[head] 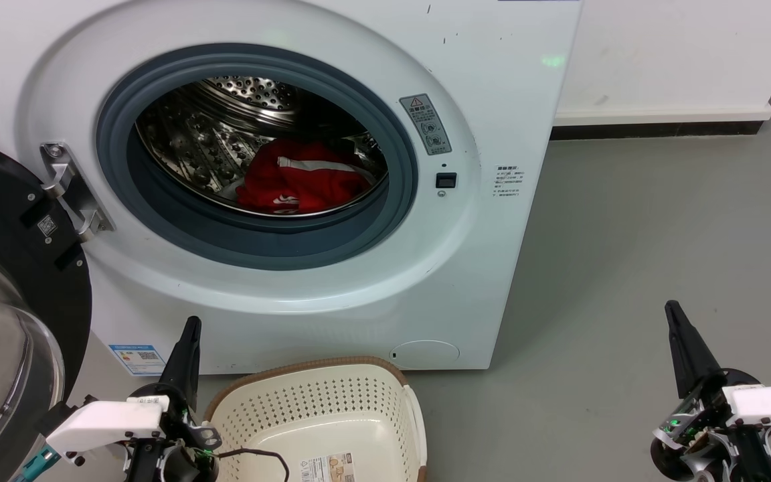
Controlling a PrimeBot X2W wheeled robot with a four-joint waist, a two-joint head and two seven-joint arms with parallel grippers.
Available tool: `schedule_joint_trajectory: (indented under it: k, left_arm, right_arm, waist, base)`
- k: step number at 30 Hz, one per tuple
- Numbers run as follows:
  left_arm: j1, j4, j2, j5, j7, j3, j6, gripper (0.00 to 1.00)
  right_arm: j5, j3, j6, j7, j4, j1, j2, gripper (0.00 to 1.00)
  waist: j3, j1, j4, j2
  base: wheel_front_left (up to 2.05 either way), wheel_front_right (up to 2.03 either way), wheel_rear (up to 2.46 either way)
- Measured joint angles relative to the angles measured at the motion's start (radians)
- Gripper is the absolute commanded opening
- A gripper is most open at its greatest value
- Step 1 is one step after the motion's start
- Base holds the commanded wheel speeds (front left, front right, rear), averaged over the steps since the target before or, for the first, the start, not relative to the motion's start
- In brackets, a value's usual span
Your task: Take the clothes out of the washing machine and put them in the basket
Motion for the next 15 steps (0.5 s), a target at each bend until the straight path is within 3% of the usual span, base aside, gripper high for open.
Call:
schedule_joint_trajectory:
  k: [13,14,15]
  left_arm:
    - [0.001,0.003,0.000,0.000,0.000,0.000,0.000,0.00]
    - [0.005,0.009,-0.001,0.000,0.000,-0.002,0.000,1.00]
    - [0.013,0.018,-0.002,0.000,0.000,-0.003,0.001,1.00]
  right_arm:
    - [0.000,0.000,0.000,0.000,0.002,0.002,0.000,0.00]
    - [0.000,0.000,0.000,0.000,0.009,0.006,0.000,1.00]
    - [0.000,0.001,0.000,0.000,0.017,0.014,0.001,1.00]
  waist:
    - [0.000,0.0000,0.000,0.0000]
    - [0.000,0.0000,0.000,0.0000]
    - [0.000,0.0000,0.000,0.0000]
  base:
    - [0.00,0.00,0.00]
    - [0.00,0.00,0.00]
    - [0.00,0.00,0.00]
